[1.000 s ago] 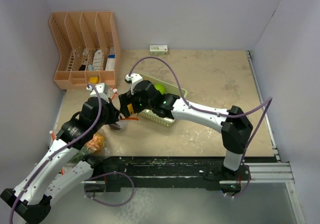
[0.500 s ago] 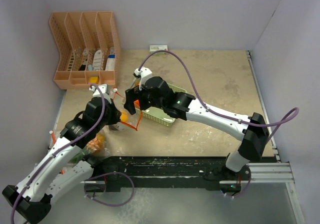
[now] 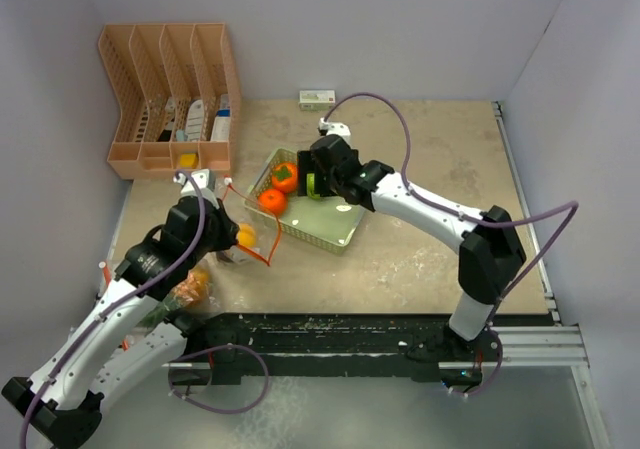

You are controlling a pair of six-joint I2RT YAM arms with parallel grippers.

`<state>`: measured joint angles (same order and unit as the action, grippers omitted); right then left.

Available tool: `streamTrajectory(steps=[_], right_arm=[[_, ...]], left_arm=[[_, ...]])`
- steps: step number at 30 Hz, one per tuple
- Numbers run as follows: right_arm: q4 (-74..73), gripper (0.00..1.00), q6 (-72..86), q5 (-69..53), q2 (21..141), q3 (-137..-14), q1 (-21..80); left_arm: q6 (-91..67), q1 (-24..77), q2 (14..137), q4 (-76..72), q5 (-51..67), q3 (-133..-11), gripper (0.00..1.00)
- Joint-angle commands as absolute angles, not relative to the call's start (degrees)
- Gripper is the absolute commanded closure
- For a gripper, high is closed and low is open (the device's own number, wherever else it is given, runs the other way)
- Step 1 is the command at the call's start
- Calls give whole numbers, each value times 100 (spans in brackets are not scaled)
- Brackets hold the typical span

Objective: Place the food in the zip-top bag and seal the zipper
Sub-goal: Pick up the fake fruit from the bin.

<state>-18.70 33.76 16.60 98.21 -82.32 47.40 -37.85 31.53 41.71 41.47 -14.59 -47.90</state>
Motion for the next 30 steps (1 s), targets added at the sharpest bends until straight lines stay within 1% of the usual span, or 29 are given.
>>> streamTrajectory(steps=[1,6,8,14,18,21,25,30], right_arm=[[-1756,1,3903,2417,10332,-8690,4542],[-2139,1,4312,2600,11450,-9740,4431],[-2165,0,4470,2607,11695,-9929,4425],[-2190,1,5105,3234,11929,-9946,4399],[-2138,3,5216,3459,12045,-9924,4384],[-2185,4,5213,3473,12246,-10027,4323],[-2116,10,5160,3399,12412,-10040,4253],[-2014,11,5125,3375,12481,-9951,4230]], left_arm=[[-3620,3155,4102,4044,-1560,-5047,100],[-3530,3155,4021,4240,-1724,-5201,100],[-3513,3155,3949,4249,-1723,-5186,100],[-3388,3155,3858,4293,-1738,-5179,100],[-3346,3154,3826,4292,-1760,-5173,100],[-3340,3155,3807,4248,-1726,-5146,100],[-3331,3155,3809,4245,-1681,-5150,100],[-3339,3155,3784,4269,-1679,-5174,100]])
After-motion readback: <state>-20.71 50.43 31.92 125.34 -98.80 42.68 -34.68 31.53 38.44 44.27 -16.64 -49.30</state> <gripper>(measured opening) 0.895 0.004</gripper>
